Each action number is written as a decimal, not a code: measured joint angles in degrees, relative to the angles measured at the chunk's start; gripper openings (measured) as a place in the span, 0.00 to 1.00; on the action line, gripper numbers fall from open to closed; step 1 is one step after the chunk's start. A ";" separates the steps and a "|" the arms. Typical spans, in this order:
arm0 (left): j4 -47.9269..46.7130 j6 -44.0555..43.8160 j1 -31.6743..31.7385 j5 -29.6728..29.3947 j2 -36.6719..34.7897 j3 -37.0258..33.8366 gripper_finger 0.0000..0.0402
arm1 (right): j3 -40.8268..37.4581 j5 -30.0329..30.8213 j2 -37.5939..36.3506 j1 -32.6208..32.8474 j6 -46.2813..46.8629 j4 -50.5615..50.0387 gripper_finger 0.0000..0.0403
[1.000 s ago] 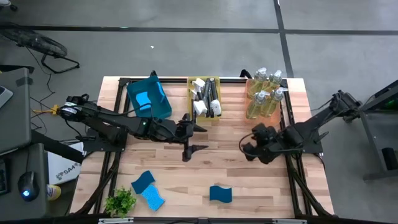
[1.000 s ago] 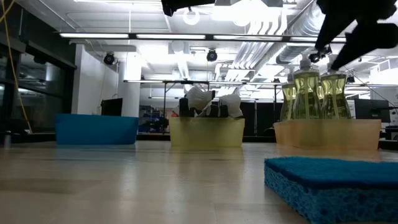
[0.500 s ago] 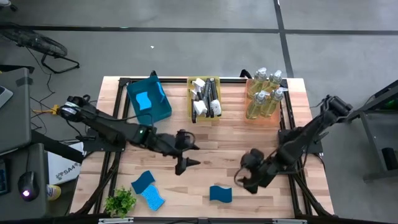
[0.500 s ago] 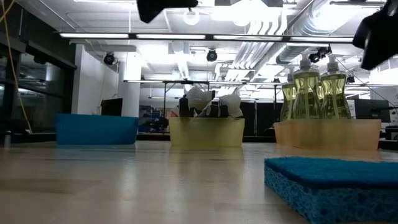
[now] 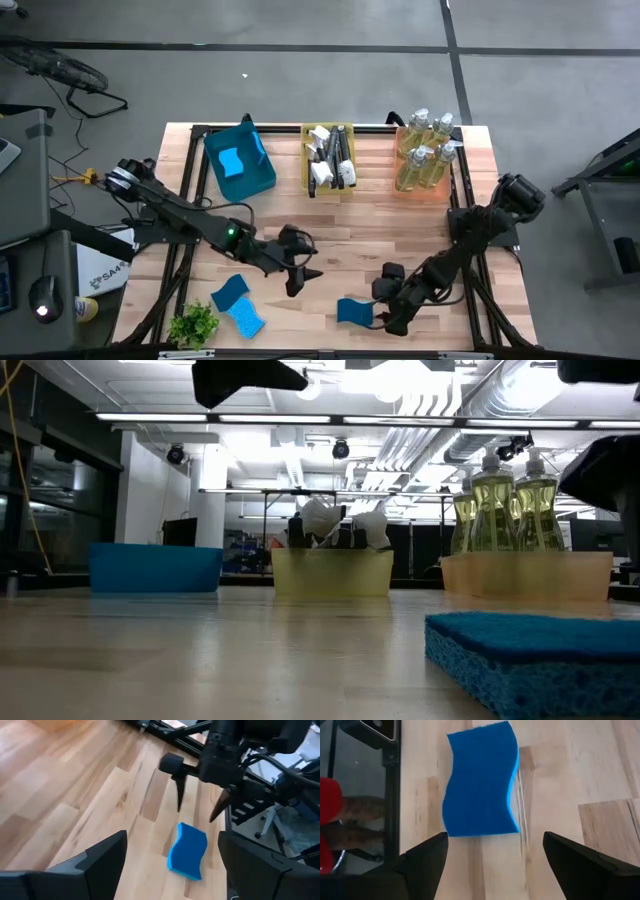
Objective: Pick & Place Kitchen Sink Supplies
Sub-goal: Put the blue dishwashing sponge into the blue bin
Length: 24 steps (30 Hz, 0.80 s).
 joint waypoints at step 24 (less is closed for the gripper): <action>1.61 -7.23 -1.49 -0.38 5.65 0.02 0.76 | 0.00 3.96 4.93 -0.33 -4.12 3.71 0.57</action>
